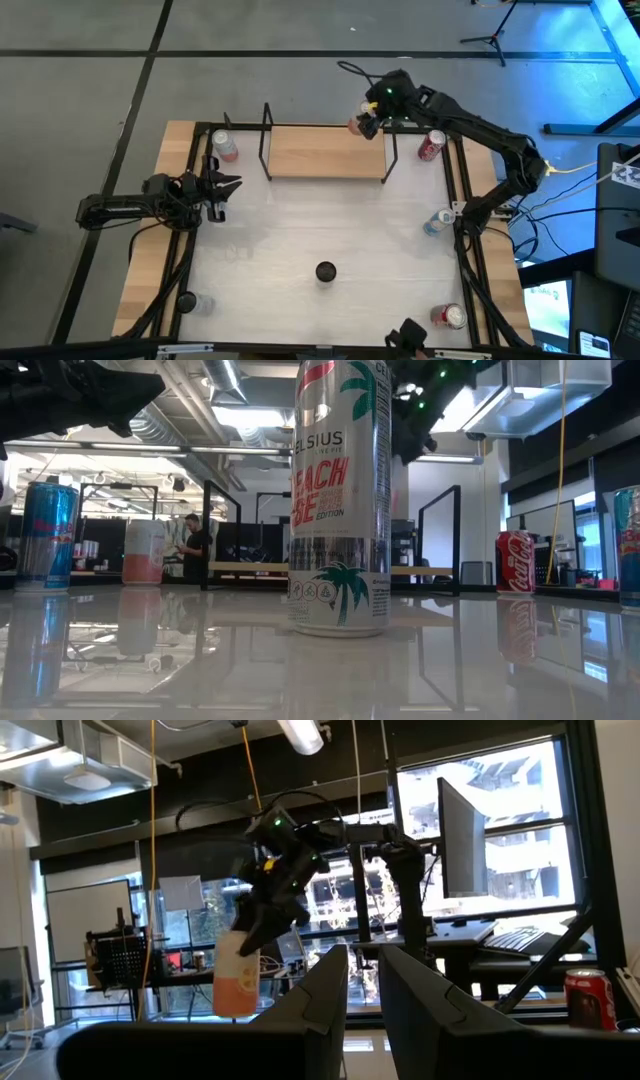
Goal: Place canned beverage on shelf
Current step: Put the bottom orange soda can on the shelf
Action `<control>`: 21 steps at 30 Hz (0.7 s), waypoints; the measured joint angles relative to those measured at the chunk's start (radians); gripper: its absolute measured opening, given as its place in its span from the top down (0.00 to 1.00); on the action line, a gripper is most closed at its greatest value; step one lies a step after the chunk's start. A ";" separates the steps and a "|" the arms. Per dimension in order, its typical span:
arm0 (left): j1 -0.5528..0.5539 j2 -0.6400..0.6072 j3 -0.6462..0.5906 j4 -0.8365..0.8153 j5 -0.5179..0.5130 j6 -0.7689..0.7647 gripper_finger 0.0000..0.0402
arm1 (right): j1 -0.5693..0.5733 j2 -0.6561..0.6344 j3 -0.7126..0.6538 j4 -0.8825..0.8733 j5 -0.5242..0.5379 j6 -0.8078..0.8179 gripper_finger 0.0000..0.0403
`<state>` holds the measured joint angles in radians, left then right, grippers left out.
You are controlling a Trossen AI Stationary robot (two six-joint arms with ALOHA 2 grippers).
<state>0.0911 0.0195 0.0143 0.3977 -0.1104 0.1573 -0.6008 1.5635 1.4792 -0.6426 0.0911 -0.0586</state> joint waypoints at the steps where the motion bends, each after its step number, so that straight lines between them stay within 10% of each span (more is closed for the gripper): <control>1: 0.000 0.000 0.000 0.000 0.000 0.000 0.87 | -0.007 0.013 0.000 0.004 0.000 -0.002 0.32; 21: 0.000 0.000 0.000 0.000 0.000 0.002 0.87 | -0.015 0.188 -0.001 -0.014 0.056 -0.104 0.32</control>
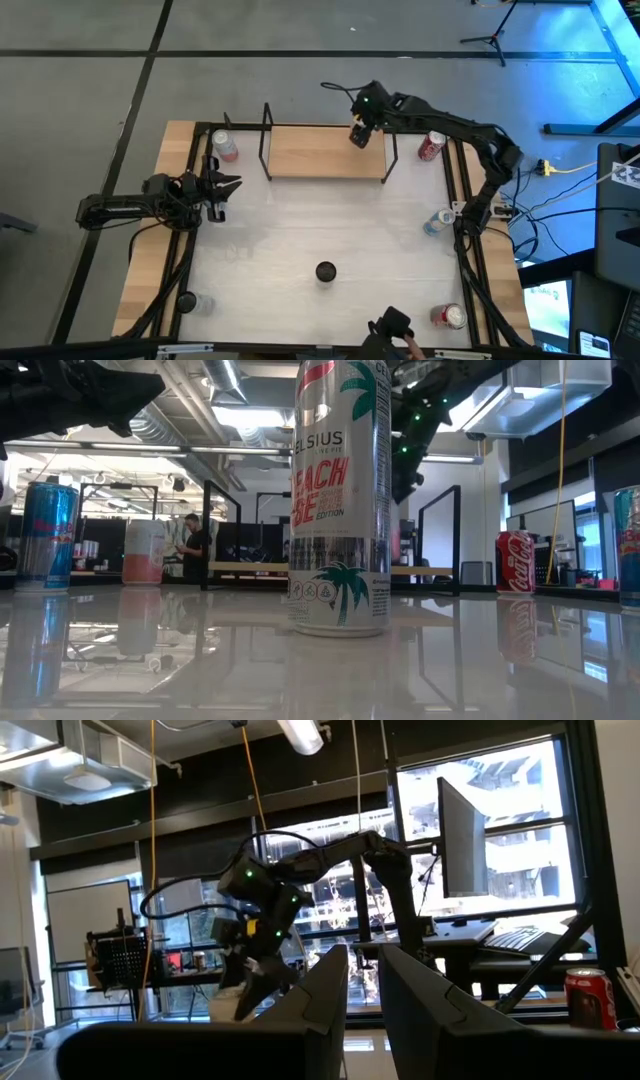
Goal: Place canned beverage on shelf
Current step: Put the bottom orange soda can on the shelf
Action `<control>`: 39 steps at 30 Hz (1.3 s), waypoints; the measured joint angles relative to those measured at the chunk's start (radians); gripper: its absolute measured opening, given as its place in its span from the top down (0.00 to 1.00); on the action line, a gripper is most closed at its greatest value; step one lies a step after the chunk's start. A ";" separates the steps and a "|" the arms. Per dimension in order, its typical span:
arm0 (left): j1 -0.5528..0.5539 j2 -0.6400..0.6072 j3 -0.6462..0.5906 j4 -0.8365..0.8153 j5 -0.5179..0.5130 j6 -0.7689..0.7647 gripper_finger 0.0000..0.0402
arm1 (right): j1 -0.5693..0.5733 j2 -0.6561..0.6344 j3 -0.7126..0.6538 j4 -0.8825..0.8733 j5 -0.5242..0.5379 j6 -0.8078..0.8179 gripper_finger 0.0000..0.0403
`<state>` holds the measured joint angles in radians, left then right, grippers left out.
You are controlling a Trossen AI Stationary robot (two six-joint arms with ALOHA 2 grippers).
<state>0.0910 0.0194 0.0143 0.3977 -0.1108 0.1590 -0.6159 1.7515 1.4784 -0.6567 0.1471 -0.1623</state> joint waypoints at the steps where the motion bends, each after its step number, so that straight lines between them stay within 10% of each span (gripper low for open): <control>1: 0.000 0.000 0.000 0.000 0.000 0.000 0.87 | -0.002 0.000 0.000 -0.004 -0.001 -0.005 0.32; 39: 0.000 0.000 0.000 0.008 0.000 -0.021 0.87 | -0.072 0.019 -0.001 -0.026 -0.053 -0.080 0.17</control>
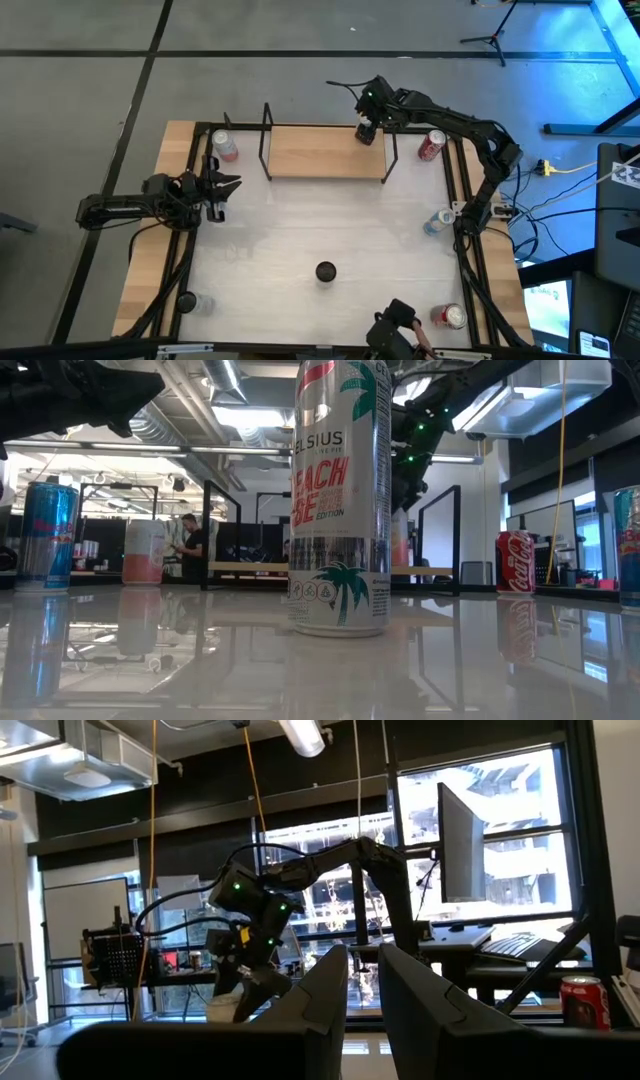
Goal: Place canned beverage on shelf
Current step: Put the bottom orange soda can on the shelf, then move the orange soda can to the center of the table
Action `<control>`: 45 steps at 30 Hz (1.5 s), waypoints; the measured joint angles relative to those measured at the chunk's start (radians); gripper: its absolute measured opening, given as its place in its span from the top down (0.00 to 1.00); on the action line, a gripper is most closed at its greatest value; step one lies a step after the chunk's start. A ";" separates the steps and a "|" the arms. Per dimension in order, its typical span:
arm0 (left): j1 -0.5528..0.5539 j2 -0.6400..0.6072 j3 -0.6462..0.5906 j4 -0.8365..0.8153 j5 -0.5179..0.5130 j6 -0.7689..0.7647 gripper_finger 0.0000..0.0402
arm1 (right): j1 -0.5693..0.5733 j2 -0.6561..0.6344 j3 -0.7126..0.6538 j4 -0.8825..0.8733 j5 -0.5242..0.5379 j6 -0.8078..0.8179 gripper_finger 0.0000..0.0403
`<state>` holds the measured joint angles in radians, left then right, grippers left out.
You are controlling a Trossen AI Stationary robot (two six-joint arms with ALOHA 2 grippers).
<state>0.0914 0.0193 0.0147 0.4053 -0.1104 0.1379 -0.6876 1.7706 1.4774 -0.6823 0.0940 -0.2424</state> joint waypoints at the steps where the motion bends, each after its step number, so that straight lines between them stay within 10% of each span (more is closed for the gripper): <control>1: 0.000 0.000 0.000 0.000 0.000 0.000 0.87 | 0.000 0.000 0.001 0.001 0.000 0.000 0.16; 13: 0.000 0.000 0.000 0.000 0.000 0.001 0.87 | 0.037 -0.144 0.003 -0.024 -0.016 0.008 0.15; 45: 0.000 0.000 0.000 0.000 0.000 0.000 0.87 | 0.726 -0.296 0.000 -0.284 0.050 0.235 0.15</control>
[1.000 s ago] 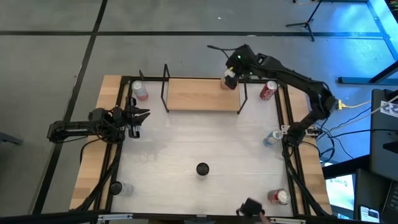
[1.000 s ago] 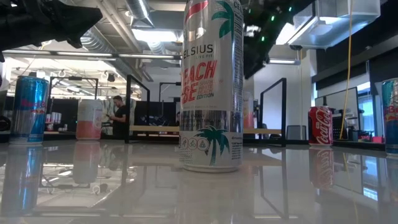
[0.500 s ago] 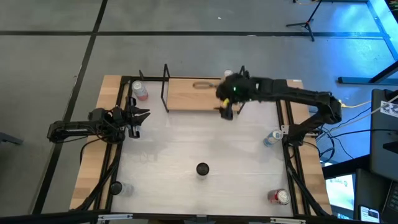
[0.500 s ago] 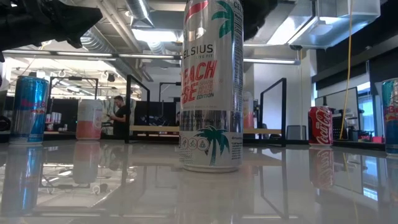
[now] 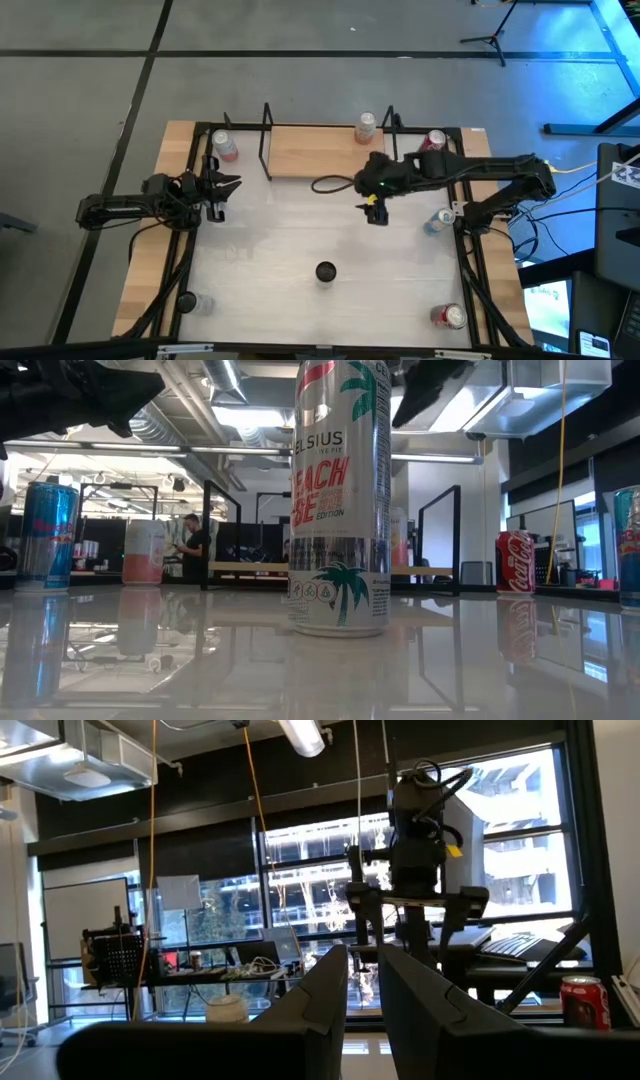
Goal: Place canned beverage on shelf
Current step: Move the orange soda can to the center of the table
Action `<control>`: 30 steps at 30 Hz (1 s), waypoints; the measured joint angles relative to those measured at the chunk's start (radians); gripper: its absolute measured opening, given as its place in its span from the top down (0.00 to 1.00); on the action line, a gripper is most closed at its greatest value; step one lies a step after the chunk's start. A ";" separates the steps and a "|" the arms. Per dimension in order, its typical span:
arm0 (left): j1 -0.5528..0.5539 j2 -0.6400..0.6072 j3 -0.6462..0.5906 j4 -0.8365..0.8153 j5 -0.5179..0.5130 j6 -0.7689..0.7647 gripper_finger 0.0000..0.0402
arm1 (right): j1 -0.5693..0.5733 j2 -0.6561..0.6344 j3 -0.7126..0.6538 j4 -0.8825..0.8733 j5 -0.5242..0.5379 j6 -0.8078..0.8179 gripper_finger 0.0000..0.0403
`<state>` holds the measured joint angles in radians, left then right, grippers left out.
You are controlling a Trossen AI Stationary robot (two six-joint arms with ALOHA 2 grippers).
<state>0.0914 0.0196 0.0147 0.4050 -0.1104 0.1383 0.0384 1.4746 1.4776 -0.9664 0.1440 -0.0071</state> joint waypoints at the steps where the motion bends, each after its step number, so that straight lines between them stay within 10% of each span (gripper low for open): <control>1: 0.000 0.000 0.000 0.000 0.000 0.000 0.87 | 0.006 -0.008 0.000 0.001 0.014 0.006 0.15; 20: 0.000 0.000 0.000 0.037 -0.088 0.031 0.86 | 0.008 -0.046 -0.066 0.050 0.031 -0.041 0.15; 30: 0.000 0.014 0.016 0.003 -0.220 0.051 0.62 | 0.000 -0.155 -0.200 0.098 0.102 -0.014 0.15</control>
<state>0.0917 0.0336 0.0303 0.4082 -0.3303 0.1898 0.0384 1.3201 1.2776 -0.8680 0.2456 -0.0215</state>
